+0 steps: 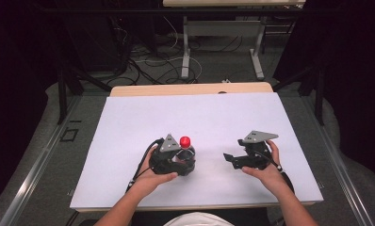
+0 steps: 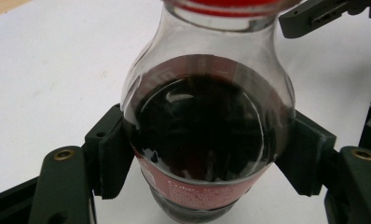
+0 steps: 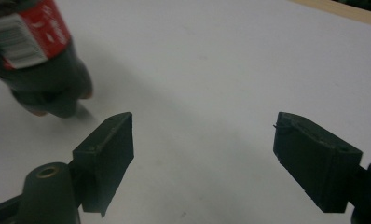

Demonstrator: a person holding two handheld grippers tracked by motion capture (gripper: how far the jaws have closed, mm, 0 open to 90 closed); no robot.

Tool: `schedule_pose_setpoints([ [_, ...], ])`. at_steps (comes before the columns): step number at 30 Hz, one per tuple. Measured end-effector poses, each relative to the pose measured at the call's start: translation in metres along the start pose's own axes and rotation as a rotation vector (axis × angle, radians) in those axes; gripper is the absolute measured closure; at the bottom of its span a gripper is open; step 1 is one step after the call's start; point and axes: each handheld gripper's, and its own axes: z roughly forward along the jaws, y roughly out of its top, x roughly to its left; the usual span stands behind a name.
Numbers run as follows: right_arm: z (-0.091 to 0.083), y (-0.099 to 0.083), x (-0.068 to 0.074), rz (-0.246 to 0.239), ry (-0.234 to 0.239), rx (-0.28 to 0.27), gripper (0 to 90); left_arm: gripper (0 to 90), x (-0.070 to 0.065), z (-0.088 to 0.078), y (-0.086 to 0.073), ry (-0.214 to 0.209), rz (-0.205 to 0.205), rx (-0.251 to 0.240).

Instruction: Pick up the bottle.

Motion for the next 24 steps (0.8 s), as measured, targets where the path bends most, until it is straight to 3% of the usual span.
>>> schedule_pose_setpoints([
  [5, -0.001, 0.025, 0.010, -0.038, 0.083, 0.001, 25.0, 29.4, -0.002, 0.007, 0.008, -0.021, -0.023, -0.014],
  [9, -0.002, 0.043, 0.015, -0.081, 0.131, 0.009, 26.4, 29.4, -0.003, 0.011, 0.014, -0.029, -0.007, -0.003],
  [16, -0.011, 0.073, 0.018, -0.129, 0.193, 0.014, 29.2, 29.4, -0.002, 0.017, 0.017, -0.029, -0.012, -0.019],
  [21, -0.014, 0.088, 0.022, -0.152, 0.222, 0.034, 32.4, 29.4, -0.001, 0.018, 0.014, -0.042, -0.014, -0.012],
  [24, -0.015, 0.095, 0.026, -0.169, 0.262, 0.040, 33.4, 29.4, 0.000, 0.018, 0.012, -0.037, -0.009, -0.013],
])
